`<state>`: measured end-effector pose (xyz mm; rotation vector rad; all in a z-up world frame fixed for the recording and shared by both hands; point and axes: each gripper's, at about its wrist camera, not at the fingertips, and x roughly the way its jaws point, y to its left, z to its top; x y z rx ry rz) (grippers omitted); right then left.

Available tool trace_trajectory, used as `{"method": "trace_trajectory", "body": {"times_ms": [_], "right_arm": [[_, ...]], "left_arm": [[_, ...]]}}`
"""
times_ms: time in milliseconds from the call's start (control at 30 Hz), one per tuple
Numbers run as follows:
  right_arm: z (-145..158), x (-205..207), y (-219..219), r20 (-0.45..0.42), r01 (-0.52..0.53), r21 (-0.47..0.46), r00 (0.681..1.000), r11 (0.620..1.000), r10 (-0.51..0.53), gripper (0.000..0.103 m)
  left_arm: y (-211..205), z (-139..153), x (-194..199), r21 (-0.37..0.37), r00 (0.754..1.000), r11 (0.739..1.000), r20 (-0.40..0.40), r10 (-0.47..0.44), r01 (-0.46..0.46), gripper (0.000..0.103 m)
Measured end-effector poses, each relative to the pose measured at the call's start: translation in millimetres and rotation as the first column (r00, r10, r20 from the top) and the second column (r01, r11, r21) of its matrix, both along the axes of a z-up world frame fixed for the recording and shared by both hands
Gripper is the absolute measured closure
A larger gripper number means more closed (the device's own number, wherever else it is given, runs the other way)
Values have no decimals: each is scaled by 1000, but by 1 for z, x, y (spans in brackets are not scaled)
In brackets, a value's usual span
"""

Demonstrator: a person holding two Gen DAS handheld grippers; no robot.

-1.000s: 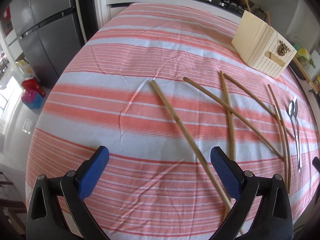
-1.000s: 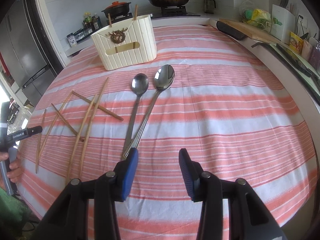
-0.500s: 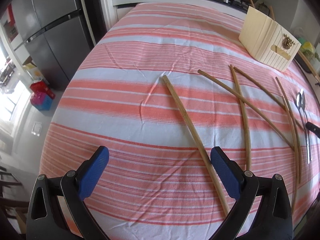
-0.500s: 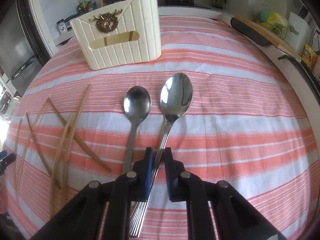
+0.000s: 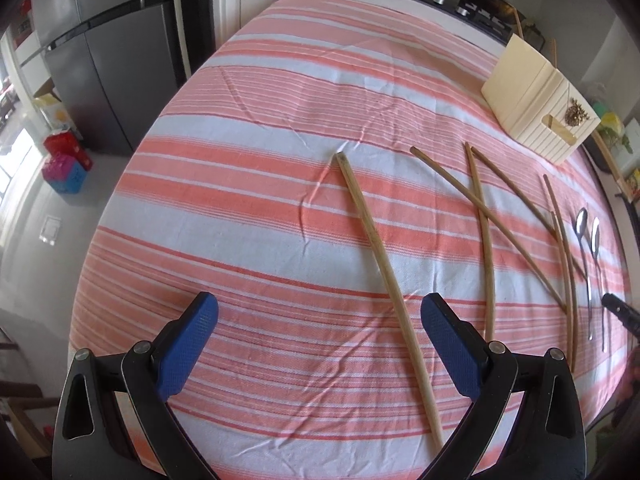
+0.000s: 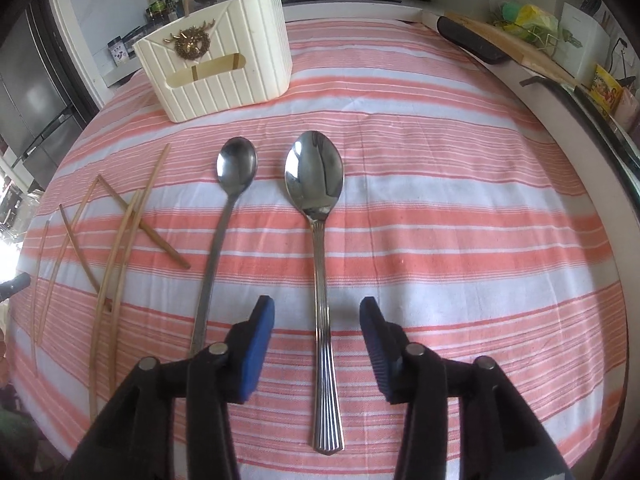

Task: Organize utensils
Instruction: 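Grasp the large steel spoon handle with the right tool while the left tool grips a chopstick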

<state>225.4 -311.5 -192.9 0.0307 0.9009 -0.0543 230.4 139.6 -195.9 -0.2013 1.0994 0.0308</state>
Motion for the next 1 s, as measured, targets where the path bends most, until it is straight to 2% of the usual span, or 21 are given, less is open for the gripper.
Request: {"method": "trace_trajectory", "body": {"times_ms": [133, 200, 333, 533, 700, 800, 867, 900, 933, 967, 1000], "right_arm": [[6, 11, -3, -11, -45, -12, 999, 999, 45, 56], [8, 21, -2, -12, -70, -35, 997, 997, 70, 52], [2, 39, 0, -31, -82, -78, 996, 994, 80, 50], [-2, 52, 4, -2, -86, -112, 996, 990, 86, 45], [0, 62, 3, 12, -105, -119, 994, 987, 107, 45], [2, 73, 5, 13, -110, -132, 994, 985, 113, 45], [1, 86, 7, 19, -111, -139, 993, 984, 115, 46], [2, 90, 8, 24, -107, -137, 993, 985, 111, 46], [3, 95, 9, 30, -102, -137, 994, 985, 107, 46], [3, 98, 9, 36, -97, -137, 994, 986, 103, 47], [4, 100, 10, 45, -93, -132, 994, 987, 100, 57]], "left_arm": [[-8, -2, 6, 29, 1000, 1000, -8, 5, -5, 2], [-8, -5, 11, 53, 1000, 998, -17, 16, -15, 2], [-13, -13, 23, 146, 999, 989, -37, 2, 3, 1], [-10, -15, 34, 144, 998, 990, -63, 4, 6, 0], [-11, -13, 48, 140, 993, 990, -116, 21, -5, 3], [-19, -7, 56, 145, 994, 989, -112, 7, 10, 20], [-26, -4, 62, 142, 994, 990, -110, -12, 27, 38], [-30, -3, 65, 141, 994, 990, -106, -16, 31, 43], [-33, -2, 67, 147, 995, 989, -100, -17, 32, 52], [-36, -1, 68, 144, 996, 989, -91, -26, 39, 67], [-38, 0, 67, 144, 996, 989, -81, -32, 43, 75]]}}
